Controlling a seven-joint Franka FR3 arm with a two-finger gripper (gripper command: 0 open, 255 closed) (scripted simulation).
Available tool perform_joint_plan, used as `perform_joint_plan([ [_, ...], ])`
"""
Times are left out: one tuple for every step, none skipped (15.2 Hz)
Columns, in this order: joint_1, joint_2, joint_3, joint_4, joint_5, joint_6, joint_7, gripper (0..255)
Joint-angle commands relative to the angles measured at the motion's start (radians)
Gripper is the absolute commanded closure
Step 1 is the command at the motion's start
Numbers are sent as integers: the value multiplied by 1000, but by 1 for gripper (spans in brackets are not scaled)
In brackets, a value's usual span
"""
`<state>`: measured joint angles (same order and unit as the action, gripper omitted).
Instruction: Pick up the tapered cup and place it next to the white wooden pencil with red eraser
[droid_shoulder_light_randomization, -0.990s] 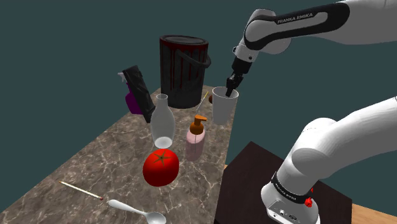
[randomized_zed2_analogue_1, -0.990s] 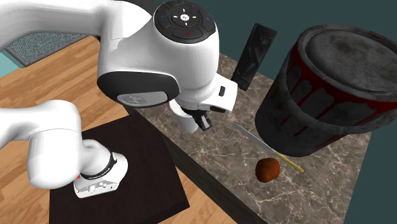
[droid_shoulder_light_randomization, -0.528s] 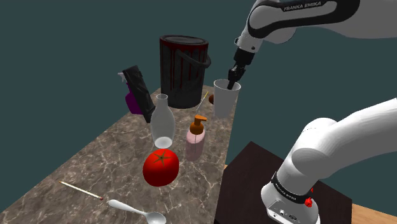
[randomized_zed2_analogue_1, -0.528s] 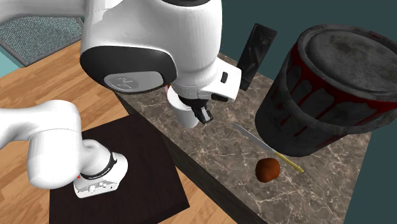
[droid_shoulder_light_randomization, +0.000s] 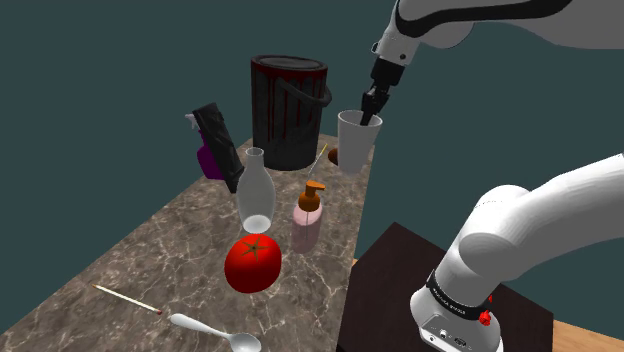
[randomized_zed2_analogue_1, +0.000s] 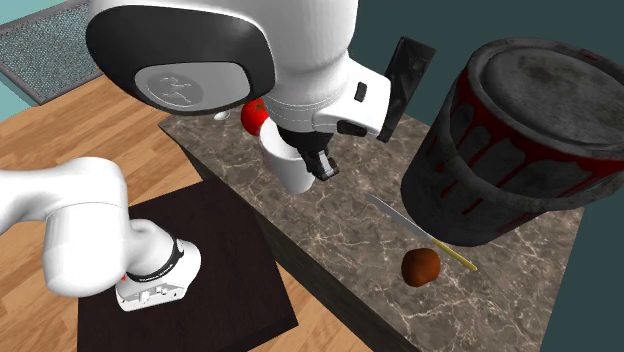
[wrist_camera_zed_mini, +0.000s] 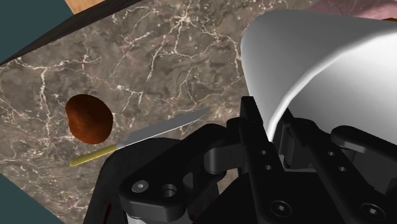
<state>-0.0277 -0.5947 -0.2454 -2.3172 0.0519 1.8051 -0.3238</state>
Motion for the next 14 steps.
perform_joint_plan([
  [1,-1,3,29,1,-30,6,255],
  [2,0,4,43,1,-43,7,255],
  [3,1,5,58,2,-56,9,255],
  [3,3,5,73,3,-69,11,255],
  [4,5,6,87,3,-81,12,255],
  [5,7,7,102,4,-94,14,255],
  [6,10,7,118,4,-107,16,255],
  [6,12,8,133,5,-120,17,255],
  [7,13,8,141,5,-127,18,255],
  [15,18,26,134,14,-112,39,255],
  [23,24,43,127,23,-97,60,255],
  [31,31,61,121,32,-82,80,255],
  [39,39,78,117,41,-67,101,255],
  [47,48,95,113,49,-52,121,255],
])
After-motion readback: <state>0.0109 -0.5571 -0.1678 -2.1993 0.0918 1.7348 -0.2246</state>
